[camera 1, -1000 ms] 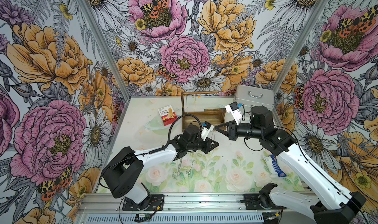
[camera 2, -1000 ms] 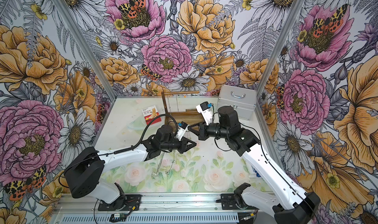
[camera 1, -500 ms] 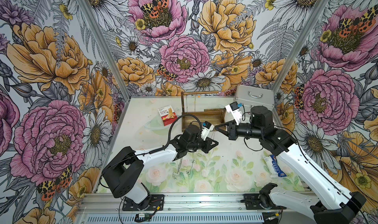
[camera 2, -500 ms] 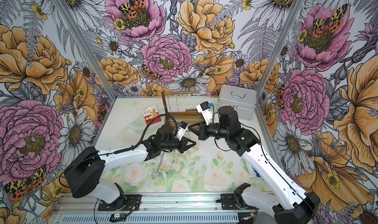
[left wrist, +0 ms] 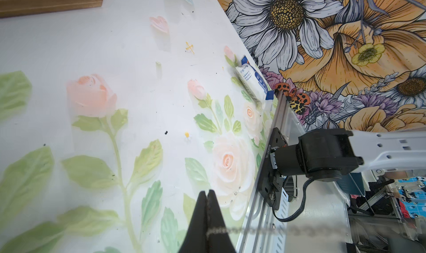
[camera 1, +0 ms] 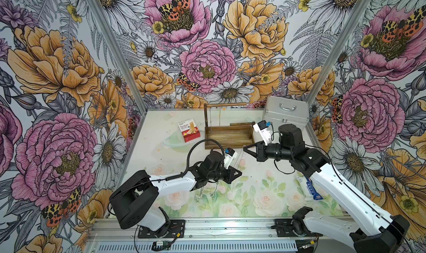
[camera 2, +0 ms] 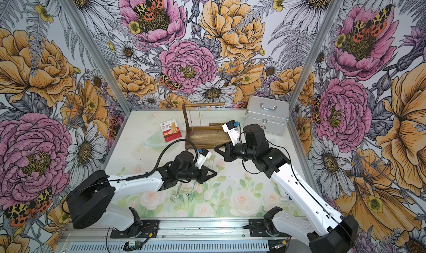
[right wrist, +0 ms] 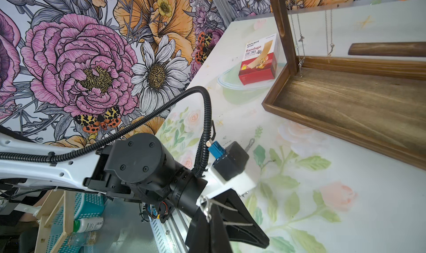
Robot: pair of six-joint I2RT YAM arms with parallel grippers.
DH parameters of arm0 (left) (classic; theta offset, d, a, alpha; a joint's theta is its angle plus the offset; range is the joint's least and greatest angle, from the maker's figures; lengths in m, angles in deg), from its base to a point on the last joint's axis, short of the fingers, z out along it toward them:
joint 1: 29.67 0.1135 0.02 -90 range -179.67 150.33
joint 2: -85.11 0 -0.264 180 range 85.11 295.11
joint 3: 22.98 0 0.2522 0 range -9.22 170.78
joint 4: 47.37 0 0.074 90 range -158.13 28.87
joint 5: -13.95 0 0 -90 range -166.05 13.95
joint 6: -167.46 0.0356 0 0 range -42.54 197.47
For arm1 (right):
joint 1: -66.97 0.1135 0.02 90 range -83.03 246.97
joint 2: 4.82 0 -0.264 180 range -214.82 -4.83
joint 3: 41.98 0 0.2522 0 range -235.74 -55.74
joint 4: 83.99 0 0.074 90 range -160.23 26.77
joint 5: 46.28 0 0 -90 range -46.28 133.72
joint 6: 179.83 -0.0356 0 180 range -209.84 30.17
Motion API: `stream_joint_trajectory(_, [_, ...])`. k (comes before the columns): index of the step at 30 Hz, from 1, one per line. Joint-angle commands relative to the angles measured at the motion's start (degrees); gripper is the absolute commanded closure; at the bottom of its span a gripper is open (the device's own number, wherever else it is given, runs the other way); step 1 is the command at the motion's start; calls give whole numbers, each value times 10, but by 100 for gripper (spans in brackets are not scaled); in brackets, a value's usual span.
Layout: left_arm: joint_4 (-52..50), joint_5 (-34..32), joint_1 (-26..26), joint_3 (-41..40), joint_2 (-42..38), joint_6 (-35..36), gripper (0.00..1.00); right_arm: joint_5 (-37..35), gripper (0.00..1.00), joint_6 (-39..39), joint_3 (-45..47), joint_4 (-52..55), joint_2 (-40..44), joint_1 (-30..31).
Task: Take the necklace off the jewelry display stand
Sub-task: Place the necklace at the center of the board.
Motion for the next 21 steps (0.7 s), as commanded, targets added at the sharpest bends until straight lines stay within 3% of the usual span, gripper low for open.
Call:
stream_joint_trajectory(1, [-12,-31,-23,-18,-24,-37,98,-8,100,-2,16,-5,13,-3])
stream_joint_trajectory(11, [-22,-68,-90,-67,-18,-126,100,-16,100,-11,72,-7,0,10])
stream_joint_trajectory(21, [-25,-73,-114,-89,0,-183,100,-39,100,-13,96,-12,-50,43])
